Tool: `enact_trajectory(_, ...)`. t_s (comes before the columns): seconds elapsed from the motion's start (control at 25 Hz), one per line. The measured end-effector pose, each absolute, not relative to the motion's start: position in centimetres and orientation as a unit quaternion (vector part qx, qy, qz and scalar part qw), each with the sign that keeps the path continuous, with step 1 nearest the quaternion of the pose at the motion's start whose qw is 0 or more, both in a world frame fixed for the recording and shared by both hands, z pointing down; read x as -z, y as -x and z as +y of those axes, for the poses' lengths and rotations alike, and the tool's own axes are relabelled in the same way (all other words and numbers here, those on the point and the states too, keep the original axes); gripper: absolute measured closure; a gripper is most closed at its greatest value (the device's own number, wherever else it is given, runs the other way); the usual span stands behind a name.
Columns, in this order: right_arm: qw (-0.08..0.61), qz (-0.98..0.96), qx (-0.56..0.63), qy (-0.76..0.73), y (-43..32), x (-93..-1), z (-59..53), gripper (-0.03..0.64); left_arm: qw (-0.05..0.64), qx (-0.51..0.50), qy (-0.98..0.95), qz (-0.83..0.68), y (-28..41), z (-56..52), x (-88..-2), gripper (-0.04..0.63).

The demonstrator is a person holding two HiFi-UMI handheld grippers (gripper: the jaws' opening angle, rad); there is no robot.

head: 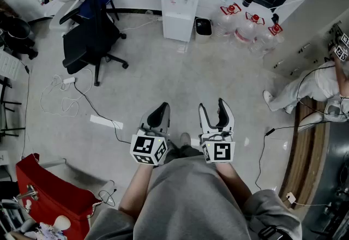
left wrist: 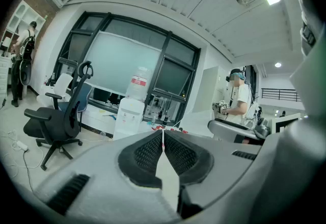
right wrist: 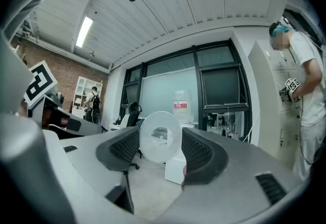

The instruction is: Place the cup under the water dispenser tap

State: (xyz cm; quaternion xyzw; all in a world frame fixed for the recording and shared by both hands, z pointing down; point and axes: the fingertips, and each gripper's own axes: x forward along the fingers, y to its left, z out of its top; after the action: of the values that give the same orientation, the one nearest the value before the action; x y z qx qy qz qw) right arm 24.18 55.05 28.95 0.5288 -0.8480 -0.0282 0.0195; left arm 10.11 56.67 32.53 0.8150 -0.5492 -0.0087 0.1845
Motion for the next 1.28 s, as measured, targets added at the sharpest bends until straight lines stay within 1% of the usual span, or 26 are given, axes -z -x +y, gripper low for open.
enact_trajectory(0.32, -0.001, -0.845, 0.03, -0.535, -26.5, -27.4, 53.7, 0.359, 0.181, 0.011, -0.821, -0.542, -12.7, 55.7, -31.5, 0.583)
enact_trajectory(0.72, -0.02, -0.853, -0.005, -0.522, -30.9, -27.3, 51.0, 0.359, 0.162, -0.003, -0.826, -0.54, -17.0, 52.6, -30.5, 0.583)
enact_trajectory(0.96, -0.023, -0.856, -0.012, -0.517, -31.7, -28.0, 49.3, 0.359, 0.158, -0.017, -0.824, -0.544, -17.3, 51.2, -30.7, 0.583)
enact_trajectory(1.28, -0.025, -0.849, -0.024, -0.528, -30.4, -29.3, 44.6, 0.359, 0.163, -0.023, -0.82, -0.548, -14.8, 46.3, -32.0, 0.583)
